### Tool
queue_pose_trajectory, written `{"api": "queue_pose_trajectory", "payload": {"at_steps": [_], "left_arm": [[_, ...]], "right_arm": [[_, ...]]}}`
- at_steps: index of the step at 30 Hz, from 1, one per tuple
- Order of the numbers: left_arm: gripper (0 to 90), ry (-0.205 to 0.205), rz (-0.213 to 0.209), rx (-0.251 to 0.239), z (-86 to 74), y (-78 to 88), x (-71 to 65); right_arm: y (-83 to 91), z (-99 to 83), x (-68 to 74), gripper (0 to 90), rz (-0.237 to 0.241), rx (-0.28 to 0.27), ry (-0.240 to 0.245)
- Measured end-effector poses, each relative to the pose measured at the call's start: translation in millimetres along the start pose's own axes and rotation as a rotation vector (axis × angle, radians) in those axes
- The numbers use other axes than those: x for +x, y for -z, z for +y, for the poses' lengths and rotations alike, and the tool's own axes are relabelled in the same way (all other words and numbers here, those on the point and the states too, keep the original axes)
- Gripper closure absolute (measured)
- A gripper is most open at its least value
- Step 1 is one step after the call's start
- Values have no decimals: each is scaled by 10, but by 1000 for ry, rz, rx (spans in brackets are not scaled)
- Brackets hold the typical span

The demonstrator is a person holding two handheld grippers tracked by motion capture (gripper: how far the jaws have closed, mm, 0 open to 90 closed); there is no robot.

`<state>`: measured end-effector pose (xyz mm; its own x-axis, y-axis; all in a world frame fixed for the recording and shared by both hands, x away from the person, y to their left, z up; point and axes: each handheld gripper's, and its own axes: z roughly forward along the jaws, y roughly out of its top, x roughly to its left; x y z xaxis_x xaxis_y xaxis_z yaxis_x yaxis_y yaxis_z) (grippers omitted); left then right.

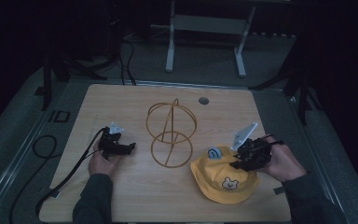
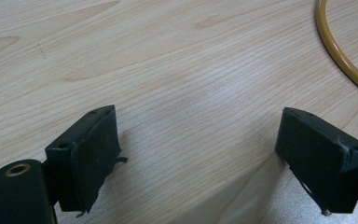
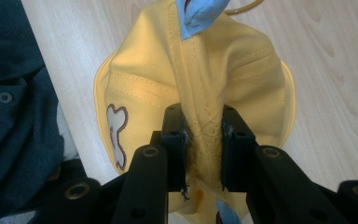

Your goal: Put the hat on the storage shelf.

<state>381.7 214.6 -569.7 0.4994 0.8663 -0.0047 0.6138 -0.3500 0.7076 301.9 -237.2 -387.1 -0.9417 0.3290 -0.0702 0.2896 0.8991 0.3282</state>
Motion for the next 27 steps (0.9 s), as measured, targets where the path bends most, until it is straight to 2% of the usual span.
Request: {"api": "queue_pose_trajectory", "payload": {"at_steps": [11, 14, 23, 27], "left_arm": [[132, 0, 0, -1, 0, 0, 0], [132, 0, 0, 0, 0, 0, 0], [132, 0, 0, 0, 0, 0, 0], [132, 0, 0, 0, 0, 0, 0]], "right_arm": [[313, -8, -121, 751, -33, -87, -29], [336, -12, -131, 751, -36, -97, -28], [541, -58, -219, 753, -50, -170, -57], [592, -83, -251, 753, -51, -179, -67]]}}
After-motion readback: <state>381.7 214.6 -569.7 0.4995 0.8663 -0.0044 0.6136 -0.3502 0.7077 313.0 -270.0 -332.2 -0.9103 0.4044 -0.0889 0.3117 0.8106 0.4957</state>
